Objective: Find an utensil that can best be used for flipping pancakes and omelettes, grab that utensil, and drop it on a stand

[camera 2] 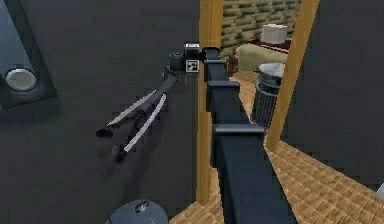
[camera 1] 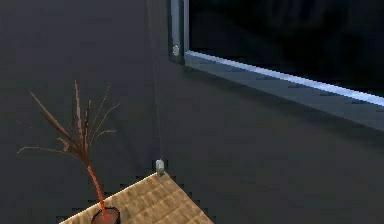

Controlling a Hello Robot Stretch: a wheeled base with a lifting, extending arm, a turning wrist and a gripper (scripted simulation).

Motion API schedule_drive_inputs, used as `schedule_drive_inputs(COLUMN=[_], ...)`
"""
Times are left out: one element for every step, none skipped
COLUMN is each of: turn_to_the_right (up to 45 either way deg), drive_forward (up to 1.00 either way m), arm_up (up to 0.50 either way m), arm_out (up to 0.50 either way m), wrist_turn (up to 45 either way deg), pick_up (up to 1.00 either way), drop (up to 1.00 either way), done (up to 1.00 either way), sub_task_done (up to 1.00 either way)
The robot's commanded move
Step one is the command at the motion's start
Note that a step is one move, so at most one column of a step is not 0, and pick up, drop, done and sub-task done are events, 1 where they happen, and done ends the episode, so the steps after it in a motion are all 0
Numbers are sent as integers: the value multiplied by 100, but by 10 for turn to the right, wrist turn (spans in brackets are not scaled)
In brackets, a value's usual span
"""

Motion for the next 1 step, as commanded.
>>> schedule_drive_inputs(turn_to_the_right=[0], drive_forward=[0], arm_up=[0], arm_out=[-10], wrist_turn=[0], pick_up=[0], drop=[0], done=[0], sub_task_done=[0])
